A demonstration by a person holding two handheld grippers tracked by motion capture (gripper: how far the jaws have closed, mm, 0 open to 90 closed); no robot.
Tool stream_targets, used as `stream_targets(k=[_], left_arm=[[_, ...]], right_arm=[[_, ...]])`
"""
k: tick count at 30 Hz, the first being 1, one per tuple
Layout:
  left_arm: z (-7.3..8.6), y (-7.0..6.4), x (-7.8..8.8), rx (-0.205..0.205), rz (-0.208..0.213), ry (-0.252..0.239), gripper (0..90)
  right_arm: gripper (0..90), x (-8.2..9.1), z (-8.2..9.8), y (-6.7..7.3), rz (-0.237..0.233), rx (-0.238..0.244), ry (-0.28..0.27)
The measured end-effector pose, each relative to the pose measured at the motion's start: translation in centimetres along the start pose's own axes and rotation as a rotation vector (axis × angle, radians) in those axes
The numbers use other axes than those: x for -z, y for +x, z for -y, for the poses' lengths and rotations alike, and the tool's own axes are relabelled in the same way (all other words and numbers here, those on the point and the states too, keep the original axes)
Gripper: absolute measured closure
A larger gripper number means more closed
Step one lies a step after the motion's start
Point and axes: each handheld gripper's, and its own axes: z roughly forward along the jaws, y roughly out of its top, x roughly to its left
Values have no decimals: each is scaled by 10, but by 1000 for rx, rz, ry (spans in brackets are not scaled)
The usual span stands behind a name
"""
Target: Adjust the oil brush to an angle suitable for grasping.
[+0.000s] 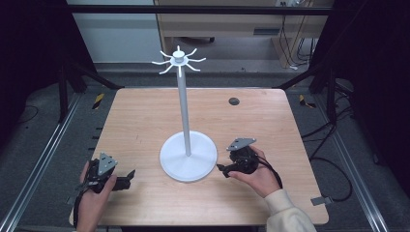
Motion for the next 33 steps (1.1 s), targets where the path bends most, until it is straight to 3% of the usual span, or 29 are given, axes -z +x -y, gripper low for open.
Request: stream_targets(k=[5,13,15,17,22,26,33], left_arm=[[0,-1,0,-5,1,1,22],[-1,-2,-1,-14,1,7,23],[-1,-2,-1,-15,1,7,23],[-1,-2,-1,-16,2,7,23],[-1,-3,-1,-19,1,7,23],[-1,-3,-1,-21,2,9,23],[-1,-3,-1,-21,1,10,23]], right_arm=[[319,-3,2,0,25,9,27],[584,-5,7,-5,19,6,81],[609,-5,7,-6,20,5,89],[714,-5,9,-8,18,-2,107],[832,-7,12,-12,31,0,132],[896,-7,15,-18,54,-12,145],[900,-6,18,-25,71,-24,148]])
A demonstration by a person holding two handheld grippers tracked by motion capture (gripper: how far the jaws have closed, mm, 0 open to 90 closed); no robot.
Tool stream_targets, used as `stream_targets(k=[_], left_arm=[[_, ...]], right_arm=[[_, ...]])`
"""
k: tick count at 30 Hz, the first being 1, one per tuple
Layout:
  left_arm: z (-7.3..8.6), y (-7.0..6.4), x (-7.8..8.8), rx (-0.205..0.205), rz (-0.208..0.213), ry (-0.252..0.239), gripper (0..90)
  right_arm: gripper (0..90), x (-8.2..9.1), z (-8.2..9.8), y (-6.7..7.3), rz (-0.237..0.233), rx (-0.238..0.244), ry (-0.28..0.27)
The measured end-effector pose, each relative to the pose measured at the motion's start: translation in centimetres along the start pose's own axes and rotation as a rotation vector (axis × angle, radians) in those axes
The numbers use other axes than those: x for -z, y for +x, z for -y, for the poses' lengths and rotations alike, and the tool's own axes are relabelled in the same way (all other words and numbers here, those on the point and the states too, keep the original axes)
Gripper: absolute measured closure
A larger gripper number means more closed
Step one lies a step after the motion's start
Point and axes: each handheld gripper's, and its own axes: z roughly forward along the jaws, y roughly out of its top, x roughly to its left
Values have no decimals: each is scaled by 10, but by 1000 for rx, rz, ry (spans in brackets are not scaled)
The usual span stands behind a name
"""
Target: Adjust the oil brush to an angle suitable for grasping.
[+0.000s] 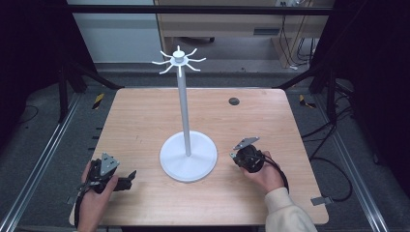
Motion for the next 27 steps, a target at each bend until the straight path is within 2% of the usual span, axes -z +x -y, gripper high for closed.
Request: stream_targets(k=[4,27], left_arm=[[0,0,0,-2,1,3,24],[0,0,0,-3,3,2,26]], right_arm=[[900,-2,0,-1,12,1,4],[900,-10,3,-5,15,8,52]])
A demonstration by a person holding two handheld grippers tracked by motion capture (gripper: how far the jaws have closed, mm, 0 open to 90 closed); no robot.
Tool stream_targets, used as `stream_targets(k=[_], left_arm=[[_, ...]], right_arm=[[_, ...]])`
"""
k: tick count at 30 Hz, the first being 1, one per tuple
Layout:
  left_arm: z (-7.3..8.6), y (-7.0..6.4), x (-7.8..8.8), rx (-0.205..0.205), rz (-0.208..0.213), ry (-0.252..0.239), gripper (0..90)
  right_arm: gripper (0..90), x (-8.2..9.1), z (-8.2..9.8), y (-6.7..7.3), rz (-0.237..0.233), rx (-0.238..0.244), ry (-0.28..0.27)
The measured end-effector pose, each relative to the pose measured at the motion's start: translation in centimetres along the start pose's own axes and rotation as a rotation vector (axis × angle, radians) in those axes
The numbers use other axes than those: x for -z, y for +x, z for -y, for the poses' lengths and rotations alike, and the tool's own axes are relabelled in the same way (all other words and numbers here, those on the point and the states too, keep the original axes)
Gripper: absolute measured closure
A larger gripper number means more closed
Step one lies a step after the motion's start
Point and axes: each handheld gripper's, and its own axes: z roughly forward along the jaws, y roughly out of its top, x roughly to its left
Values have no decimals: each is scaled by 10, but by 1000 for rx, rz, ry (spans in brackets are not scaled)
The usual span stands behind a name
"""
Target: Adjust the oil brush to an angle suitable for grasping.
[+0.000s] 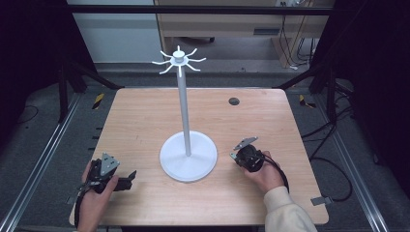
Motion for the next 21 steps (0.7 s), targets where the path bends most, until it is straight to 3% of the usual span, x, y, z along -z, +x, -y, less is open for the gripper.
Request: stream_targets(k=[12,21], left_arm=[[0,0,0,-3,0,0,25],[0,-1,-1,-2,5,0,25]], right_arm=[[900,-6,-1,2,54,33,49],[900,-7,-2,-5,138,-3,77]])
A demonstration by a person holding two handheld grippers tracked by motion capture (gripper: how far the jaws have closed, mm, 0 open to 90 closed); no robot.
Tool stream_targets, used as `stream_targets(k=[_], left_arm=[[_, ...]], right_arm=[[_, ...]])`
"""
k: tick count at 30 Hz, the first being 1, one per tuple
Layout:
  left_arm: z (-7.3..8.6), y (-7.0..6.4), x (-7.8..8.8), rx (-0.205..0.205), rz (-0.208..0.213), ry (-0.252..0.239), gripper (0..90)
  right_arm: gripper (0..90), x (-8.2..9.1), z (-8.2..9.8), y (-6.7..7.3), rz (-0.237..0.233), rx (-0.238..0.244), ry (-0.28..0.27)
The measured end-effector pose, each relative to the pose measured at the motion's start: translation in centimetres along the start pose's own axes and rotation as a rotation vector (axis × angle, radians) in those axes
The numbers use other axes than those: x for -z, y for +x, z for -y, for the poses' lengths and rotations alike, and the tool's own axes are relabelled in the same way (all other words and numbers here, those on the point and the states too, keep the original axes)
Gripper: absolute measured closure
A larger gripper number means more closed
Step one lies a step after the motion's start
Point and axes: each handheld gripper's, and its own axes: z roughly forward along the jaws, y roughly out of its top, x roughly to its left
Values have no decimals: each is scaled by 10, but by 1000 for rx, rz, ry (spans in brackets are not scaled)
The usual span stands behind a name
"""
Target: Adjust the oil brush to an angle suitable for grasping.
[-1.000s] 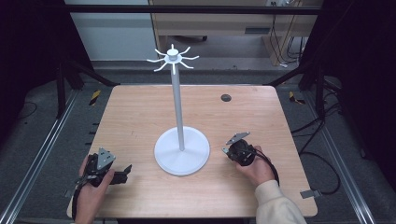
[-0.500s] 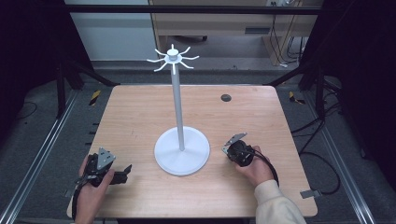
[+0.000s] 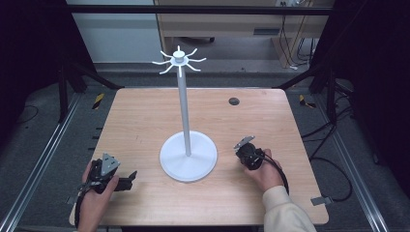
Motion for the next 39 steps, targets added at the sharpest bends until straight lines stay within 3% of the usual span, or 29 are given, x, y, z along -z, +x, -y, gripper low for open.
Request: stream_targets(k=[14,20,26,33,39], left_arm=[[0,-1,-1,-1,4,2,25],[0,0,-1,0,5,1,25],[0,0,-1,0,7,3,25],[0,1,-1,2,6,1,25],[0,1,-1,1,7,1,25]], right_arm=[[900,-5,2,-18,34,-89,-4],[900,2,5,-23,-24,-145,-22],[900,19,6,-29,-37,-207,-28],[864,29,11,-35,-40,-254,28],[785,33,16,-40,-47,-259,78]])
